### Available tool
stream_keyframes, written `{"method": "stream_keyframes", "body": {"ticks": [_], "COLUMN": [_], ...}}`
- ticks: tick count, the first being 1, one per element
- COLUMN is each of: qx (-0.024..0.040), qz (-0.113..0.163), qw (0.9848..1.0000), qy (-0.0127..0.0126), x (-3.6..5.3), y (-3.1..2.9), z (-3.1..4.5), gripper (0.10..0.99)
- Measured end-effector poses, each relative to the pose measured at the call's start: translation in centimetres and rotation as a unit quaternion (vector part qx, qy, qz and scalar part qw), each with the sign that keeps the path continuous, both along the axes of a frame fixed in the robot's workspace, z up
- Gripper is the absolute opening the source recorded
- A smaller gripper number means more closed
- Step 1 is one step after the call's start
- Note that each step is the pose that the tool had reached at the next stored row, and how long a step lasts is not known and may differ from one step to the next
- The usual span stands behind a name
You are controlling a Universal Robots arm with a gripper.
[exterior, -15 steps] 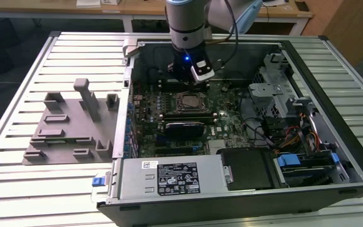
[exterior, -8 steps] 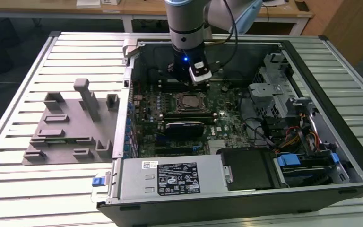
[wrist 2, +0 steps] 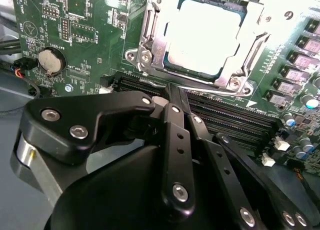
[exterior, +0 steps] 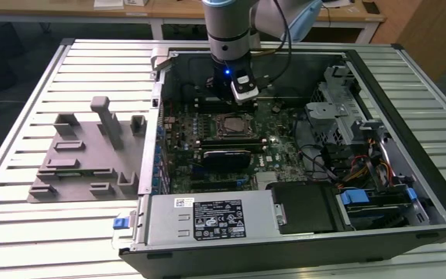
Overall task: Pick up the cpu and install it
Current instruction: 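Install the first cpu locking lever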
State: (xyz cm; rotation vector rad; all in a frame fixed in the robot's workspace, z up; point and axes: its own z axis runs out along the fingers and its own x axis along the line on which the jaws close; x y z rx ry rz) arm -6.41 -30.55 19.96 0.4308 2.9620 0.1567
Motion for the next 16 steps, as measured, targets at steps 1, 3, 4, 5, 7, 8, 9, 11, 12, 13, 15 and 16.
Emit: {"method": "stream_keyframes", "body": {"ticks": [1,3,4,5,7,8,9,11,12,13,15,16], "qx": [0.0,0.0,0.0,0.0,-0.0001,-0.0001,-0.0001,-0.0002,-0.0002,-0.0002,-0.0002,-0.0003], "qz": [0.0,0.0,0.0,0.0,0.0,0.0,0.0,0.0,0.0,0.0,0.0,0.0], "qw": [1.0,1.0,1.0,1.0,1.0,1.0,1.0,1.0,1.0,1.0,0.9999,0.9999], "qy": [-0.0005,-0.0019,-0.0028,-0.0038,-0.0055,-0.0063,-0.0071,-0.0085,-0.0091,-0.0098,-0.011,-0.0116], "x": [0.0,0.0,0.0,0.0,0.0,0.0,0.0,0.0,-0.01,-0.01,-0.01,0.0], "y": [0.0,0.0,0.0,0.0,0.0,-0.01,-0.01,-0.05,-0.07,-0.1,-0.16,-0.19], "z": [-0.03,-0.12,-0.17,-0.21,-0.29,-0.32,-0.36,-0.41,-0.44,-0.46,-0.5,-0.52], "gripper": [0.106,0.106,0.106,0.106,0.106,0.106,0.106,0.106,0.106,0.106,0.106,0.106]}}
